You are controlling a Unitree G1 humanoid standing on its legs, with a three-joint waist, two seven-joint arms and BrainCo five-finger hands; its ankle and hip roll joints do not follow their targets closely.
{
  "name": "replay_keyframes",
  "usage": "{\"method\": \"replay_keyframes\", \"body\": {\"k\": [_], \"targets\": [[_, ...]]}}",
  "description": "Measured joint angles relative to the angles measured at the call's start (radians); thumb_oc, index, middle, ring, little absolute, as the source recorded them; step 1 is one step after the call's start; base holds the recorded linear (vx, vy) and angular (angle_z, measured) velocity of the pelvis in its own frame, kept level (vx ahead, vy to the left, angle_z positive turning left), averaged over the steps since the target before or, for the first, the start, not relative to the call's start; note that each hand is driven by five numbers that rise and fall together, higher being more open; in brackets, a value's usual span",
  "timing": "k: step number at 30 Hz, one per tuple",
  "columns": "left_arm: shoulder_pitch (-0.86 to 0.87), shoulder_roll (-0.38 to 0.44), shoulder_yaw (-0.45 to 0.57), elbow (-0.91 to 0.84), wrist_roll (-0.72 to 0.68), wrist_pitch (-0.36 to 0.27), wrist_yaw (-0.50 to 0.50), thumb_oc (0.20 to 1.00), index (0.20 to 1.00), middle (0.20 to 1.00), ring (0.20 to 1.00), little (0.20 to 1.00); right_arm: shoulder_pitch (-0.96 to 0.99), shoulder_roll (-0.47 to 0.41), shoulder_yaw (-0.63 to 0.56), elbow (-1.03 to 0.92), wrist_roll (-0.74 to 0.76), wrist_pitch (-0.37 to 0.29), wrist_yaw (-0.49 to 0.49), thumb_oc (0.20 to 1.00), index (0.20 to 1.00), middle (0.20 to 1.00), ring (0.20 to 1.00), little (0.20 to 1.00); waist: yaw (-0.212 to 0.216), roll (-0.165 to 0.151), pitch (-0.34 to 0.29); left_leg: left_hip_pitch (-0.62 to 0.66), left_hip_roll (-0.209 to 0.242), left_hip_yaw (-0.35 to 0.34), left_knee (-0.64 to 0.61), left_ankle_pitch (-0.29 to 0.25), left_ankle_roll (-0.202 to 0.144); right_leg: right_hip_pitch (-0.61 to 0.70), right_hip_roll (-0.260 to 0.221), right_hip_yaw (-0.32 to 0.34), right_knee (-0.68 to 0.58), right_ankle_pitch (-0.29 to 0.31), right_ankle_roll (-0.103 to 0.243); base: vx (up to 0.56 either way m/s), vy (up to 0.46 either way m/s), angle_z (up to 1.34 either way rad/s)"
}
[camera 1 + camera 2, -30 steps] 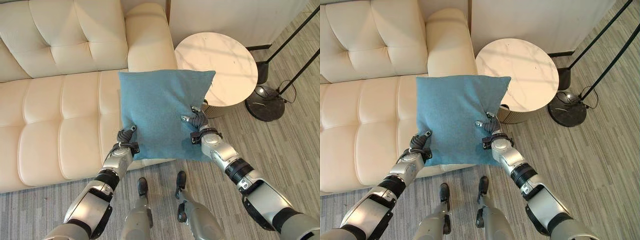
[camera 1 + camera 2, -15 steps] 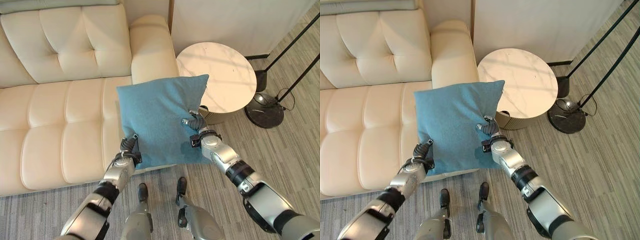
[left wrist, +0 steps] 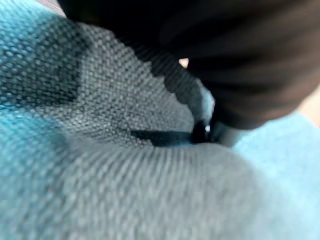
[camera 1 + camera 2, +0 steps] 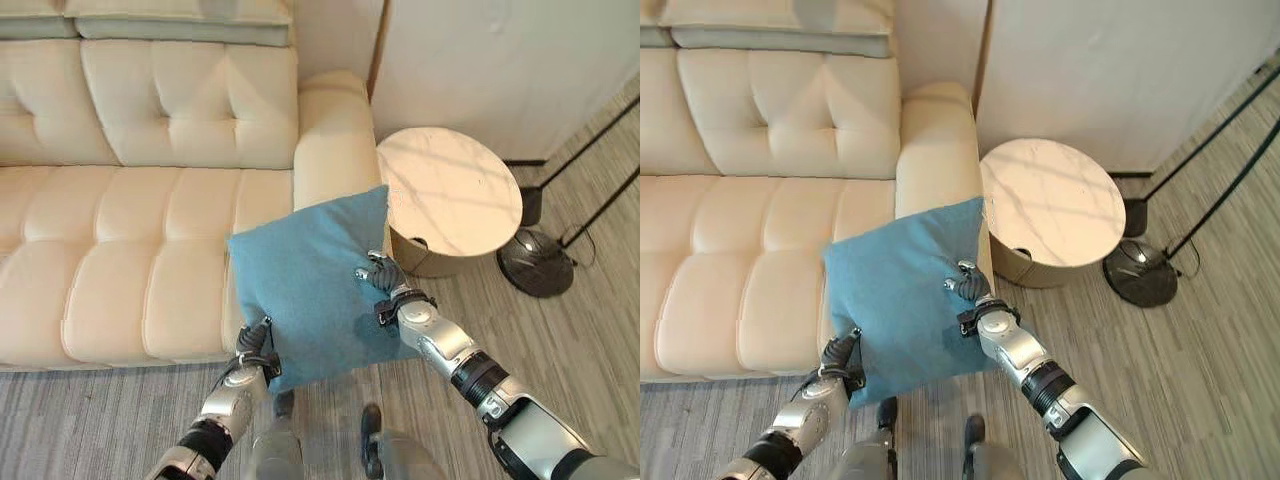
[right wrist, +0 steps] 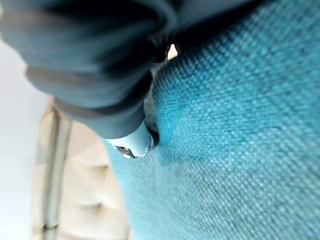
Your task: Pick up all the scattered cushions and arrange them neatly on the sofa.
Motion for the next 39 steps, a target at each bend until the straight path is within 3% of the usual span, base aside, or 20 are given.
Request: {"method": "replay_keyframes", "body": {"k": [3, 8, 10, 11, 12, 13, 14, 15, 16, 17, 18, 19, 21, 24, 29, 31, 39], "targets": [[0.033, -0.006, 0.001, 0.000, -0.002, 0.002, 0.001, 0.200, 0.200, 0.200, 0.200, 0.200, 0.024, -0.001, 0.004, -0.003, 0.001, 0.003, 0.005, 0.200, 0.200, 0.200, 0.200, 0.200, 0.015, 0.004, -0.006, 0.029, 0.018, -0.006, 0.005, 0.011, -0.012, 0.096, 0.030, -0.007, -0.124, 0.055, -0.016, -0.27, -0.367, 0.05], [0.038, -0.020, -0.004, -0.002, -0.004, 0.003, 0.001, 0.200, 0.200, 0.200, 0.200, 0.200, 0.053, -0.020, -0.001, -0.003, 0.004, 0.000, 0.005, 0.200, 0.200, 0.200, 0.200, 0.200, -0.005, 0.017, -0.013, -0.030, 0.059, -0.109, 0.038, 0.051, -0.078, 0.110, 0.094, -0.100, -0.123, 0.039, -0.042, -0.37, -0.330, 0.54], [0.041, -0.027, -0.009, -0.002, -0.004, 0.005, 0.002, 0.200, 0.200, 0.200, 0.200, 0.200, 0.078, -0.030, -0.004, -0.006, 0.004, -0.011, 0.004, 0.200, 0.200, 0.200, 0.200, 0.200, -0.017, 0.035, -0.009, -0.047, 0.071, -0.110, 0.035, 0.063, -0.094, 0.109, 0.113, -0.151, -0.113, 0.027, -0.058, -0.24, -0.168, 0.71], [0.045, -0.028, -0.018, -0.002, -0.002, 0.010, 0.003, 0.200, 0.200, 0.200, 0.200, 0.200, 0.095, -0.034, -0.004, -0.005, 0.004, -0.012, 0.003, 0.200, 0.200, 0.200, 0.200, 0.200, -0.013, 0.052, -0.008, -0.055, 0.084, -0.114, 0.031, 0.050, -0.107, 0.113, 0.131, -0.171, -0.095, 0.015, -0.076, -0.17, -0.115, 0.75], [0.046, -0.028, -0.029, -0.003, 0.001, 0.019, 0.005, 0.200, 0.200, 0.200, 0.200, 0.200, 0.112, -0.045, -0.006, -0.013, 0.003, -0.013, 0.004, 0.200, 0.200, 0.200, 0.200, 0.200, -0.012, 0.071, -0.007, -0.068, 0.096, -0.101, 0.021, 0.030, -0.089, 0.107, 0.140, -0.183, -0.073, 0.008, -0.081, -0.30, -0.215, 0.99], [0.048, -0.025, -0.033, -0.016, 0.002, 0.032, 0.005, 0.200, 0.200, 0.200, 0.200, 0.200, 0.152, -0.060, -0.011, -0.040, 0.003, -0.014, 0.000, 0.200, 0.200, 0.200, 0.200, 0.200, -0.011, 0.070, -0.008, -0.078, 0.097, -0.059, 0.022, -0.049, -0.119, 0.078, 0.118, -0.217, -0.044, -0.022, -0.110, -0.19, -0.127, 0.90], [0.048, -0.017, -0.031, -0.022, 0.007, 0.035, 0.005, 0.200, 0.200, 0.200, 0.200, 0.200, 0.159, -0.066, -0.010, -0.049, 0.003, -0.011, 0.000, 0.200, 0.200, 0.200, 0.200, 0.200, -0.006, 0.055, -0.008, -0.086, 0.084, -0.036, 0.027, -0.098, -0.127, 0.062, 0.096, -0.220, -0.037, -0.018, -0.134, -0.19, -0.126, 0.77], [0.055, 0.004, -0.025, -0.045, 0.010, 0.045, 0.005, 0.200, 0.200, 0.200, 0.200, 0.200, 0.169, -0.072, -0.009, -0.077, 0.002, -0.006, 0.000, 0.200, 0.200, 0.200, 0.200, 0.200, 0.001, 0.033, 0.002, -0.108, 0.059, -0.020, 0.097, -0.101, -0.088, 0.061, 0.058, -0.244, -0.042, 0.000, -0.146, -0.13, -0.031, 0.38], [0.105, 0.029, -0.006, -0.119, 0.014, 0.052, 0.004, 0.200, 0.200, 0.200, 0.200, 0.200, 0.203, -0.091, -0.005, -0.158, 0.001, 0.003, 0.001, 0.200, 0.200, 0.200, 0.200, 0.200, -0.002, -0.004, 0.004, -0.131, -0.002, 0.014, 0.218, -0.114, -0.069, 0.059, 0.000, -0.256, -0.063, 0.027, -0.131, -0.07, -0.009, 0.36], [0.132, 0.032, 0.004, -0.141, 0.020, 0.053, 0.004, 0.200, 0.200, 0.200, 0.200, 0.200, 0.214, -0.104, -0.005, -0.189, 0.001, 0.005, 0.006, 0.200, 0.200, 0.200, 0.200, 0.200, -0.012, -0.004, 0.002, -0.107, -0.031, 0.035, 0.233, -0.120, -0.057, 0.061, -0.020, -0.257, -0.070, 0.026, -0.118, -0.07, -0.008, 0.38], [0.144, 0.027, 0.010, -0.151, 0.021, 0.054, 0.004, 0.200, 0.200, 0.200, 0.200, 0.200, 0.219, -0.118, -0.004, -0.208, 0.001, 0.006, 0.010, 0.200, 0.200, 0.200, 0.200, 0.200, -0.018, 0.017, 0.001, -0.080, -0.034, 0.042, 0.236, -0.120, -0.050, 0.066, -0.020, -0.264, -0.068, 0.024, -0.103, -0.05, 0.036, 0.68], [0.186, 0.004, 0.041, -0.225, 0.055, 0.054, -0.001, 0.200, 0.200, 0.200, 0.200, 0.200, 0.237, -0.147, -0.016, -0.245, -0.002, 0.006, 0.011, 0.200, 0.200, 0.200, 0.200, 0.200, -0.039, 0.081, -0.011, -0.025, -0.018, 0.058, 0.206, -0.106, -0.016, 0.079, 0.013, -0.307, -0.050, 0.019, -0.070, -0.05, 0.099, 0.78], [0.184, 0.019, 0.047, -0.279, 0.094, 0.050, -0.004, 0.200, 0.200, 0.200, 0.200, 0.200, 0.235, -0.141, -0.053, -0.253, -0.021, 0.005, 0.011, 0.200, 0.200, 0.200, 0.200, 0.200, -0.025, 0.055, -0.012, -0.013, -0.034, 0.050, 0.126, -0.070, 0.011, 0.072, 0.001, -0.344, -0.060, 0.021, -0.063, -0.07, 0.172, 0.75], [0.191, 0.019, 0.041, -0.291, 0.129, 0.053, -0.008, 0.200, 0.200, 0.200, 0.200, 0.200, 0.235, -0.125, -0.083, -0.280, -0.047, 0.003, 0.013, 0.200, 0.200, 0.200, 0.200, 0.200, -0.033, 0.056, -0.013, 0.019, -0.054, 0.040, -0.010, -0.029, 0.030, 0.080, -0.007, -0.391, -0.080, 0.038, -0.050, -0.12, 0.169, 0.59], [0.193, 0.026, 0.051, -0.300, 0.132, 0.057, -0.008, 0.200, 0.200, 0.200, 0.200, 0.200, 0.243, -0.111, -0.087, -0.329, -0.080, 0.003, 0.012, 0.200, 0.200, 0.200, 0.200, 0.200, -0.035, 0.053, -0.015, -0.018, -0.080, 0.014, -0.003, -0.010, 0.032, 0.064, -0.033, -0.434, -0.080, 0.045, -0.032, -0.03, 0.183, 0.31], [0.201, 0.030, 0.052, -0.311, 0.136, 0.059, -0.008, 0.200, 0.200, 0.200, 0.200, 0.200, 0.243, -0.110, -0.086, -0.339, -0.085, 0.003, 0.012, 0.200, 0.200, 0.200, 0.200, 0.200, -0.034, 0.053, -0.015, -0.017, -0.092, 0.010, -0.003, 0.004, 0.048, 0.068, -0.041, -0.433, -0.078, 0.045, -0.030, -0.01, 0.155, 0.12], [0.237, 0.068, 0.157, -0.503, 0.204, 0.068, -0.006, 0.200, 0.200, 0.200, 0.200, 0.200, 0.240, -0.119, -0.124, -0.519, -0.098, 0.001, 0.031, 0.200, 0.200, 0.200, 0.200, 0.200, -0.030, -0.006, -0.009, 0.010, -0.097, 0.034, -0.003, -0.001, 0.045, 0.086, -0.051, -0.405, -0.080, 0.047, -0.013, 0.02, 0.161, -0.05]]}}
